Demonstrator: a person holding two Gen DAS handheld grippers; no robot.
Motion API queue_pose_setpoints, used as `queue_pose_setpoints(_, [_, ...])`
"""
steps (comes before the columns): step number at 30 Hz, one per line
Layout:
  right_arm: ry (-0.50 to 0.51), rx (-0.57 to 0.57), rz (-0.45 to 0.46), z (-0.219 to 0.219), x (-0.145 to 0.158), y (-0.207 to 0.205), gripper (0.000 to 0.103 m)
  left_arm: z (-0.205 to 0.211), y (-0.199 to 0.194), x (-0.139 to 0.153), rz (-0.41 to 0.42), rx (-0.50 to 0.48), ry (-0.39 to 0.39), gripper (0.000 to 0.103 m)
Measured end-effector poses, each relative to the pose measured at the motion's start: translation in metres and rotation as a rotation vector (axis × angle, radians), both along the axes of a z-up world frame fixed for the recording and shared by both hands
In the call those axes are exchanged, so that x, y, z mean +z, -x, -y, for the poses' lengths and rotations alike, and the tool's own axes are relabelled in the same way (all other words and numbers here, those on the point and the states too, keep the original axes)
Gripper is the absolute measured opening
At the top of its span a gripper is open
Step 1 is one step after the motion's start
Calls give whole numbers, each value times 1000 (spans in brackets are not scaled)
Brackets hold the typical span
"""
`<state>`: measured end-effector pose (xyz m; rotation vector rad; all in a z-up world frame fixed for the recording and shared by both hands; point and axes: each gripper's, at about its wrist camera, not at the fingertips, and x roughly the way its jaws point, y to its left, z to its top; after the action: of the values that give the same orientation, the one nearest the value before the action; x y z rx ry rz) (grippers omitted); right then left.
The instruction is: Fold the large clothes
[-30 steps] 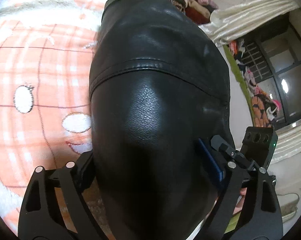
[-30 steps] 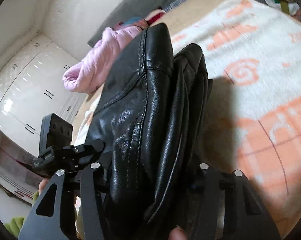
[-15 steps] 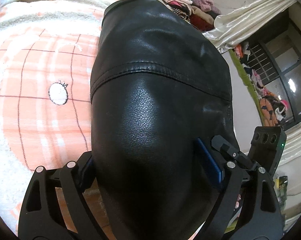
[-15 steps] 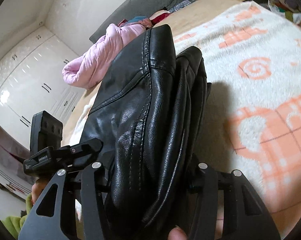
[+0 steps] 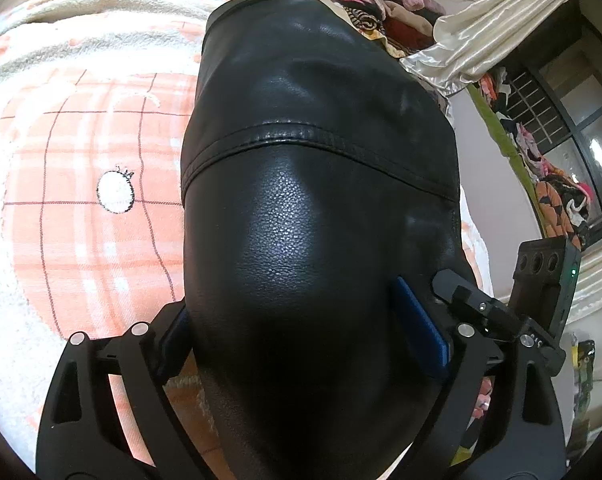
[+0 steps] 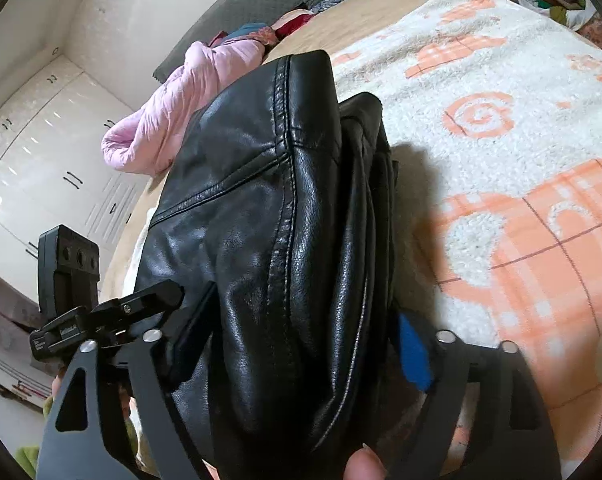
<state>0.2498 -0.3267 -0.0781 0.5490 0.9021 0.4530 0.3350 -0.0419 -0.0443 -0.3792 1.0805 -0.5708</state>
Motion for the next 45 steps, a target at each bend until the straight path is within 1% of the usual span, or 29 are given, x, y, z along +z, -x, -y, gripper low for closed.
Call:
queue_pose_setpoints(2, [3,-6,-3,0,1,0,84,1,0,0,0,-2,-3,84])
queue_pose_setpoints(5, [24,-12,6,0,3,4,85,2,0,1,0,1,-7,85])
queue_pose_setpoints(6, [27,-15,10,0,5,5,87,2,1,2,0,4,-7,86])
queue_pose_setpoints(8, [30,-23,21,2,8,7,88,0,2,3,0,8,-10,88])
queue_pose_setpoints(9, [30,-33,29,3,10,9,90,-2,4,4,4,10,-14,92])
queue_pose_setpoints(11, [32,-48,40,6,13,12,92,-5,8,8,22,13,-32,92])
queue_pose_setpoints(13, [68,-70,60,8,19,17,93,-8,13,12,32,13,-37,92])
queue_pose_setpoints(16, [127,-97,103,7,28,28,95,-13,20,20,68,12,-57,93])
queue_pose_setpoints(19, [153,-127,156,7,40,42,97,-18,27,28,95,16,-71,93])
queue_pose_setpoints(25, [212,-181,269,1,67,73,98,-31,48,47,151,21,-61,93])
queue_pose_setpoints(28, [221,-198,319,-4,75,89,98,-33,61,56,184,10,-63,93])
queue_pose_setpoints(32, [213,-200,352,-10,75,111,98,-33,81,62,232,7,-103,93])
queue_pose_setpoints(38, [253,-214,398,-25,69,152,99,-37,117,63,310,31,-119,94])
queue_pose_setpoints(40, [296,-222,409,-31,66,164,99,-40,126,60,322,41,-121,94])
queue_pose_setpoints(41, [345,-221,418,-36,63,172,99,-42,132,58,329,50,-116,94])
queue_pose_setpoints(43, [409,-220,425,-45,57,182,99,-45,141,52,336,52,-114,94])
queue_pose_setpoints(45, [429,-215,422,-51,52,190,99,-44,147,50,339,50,-122,94])
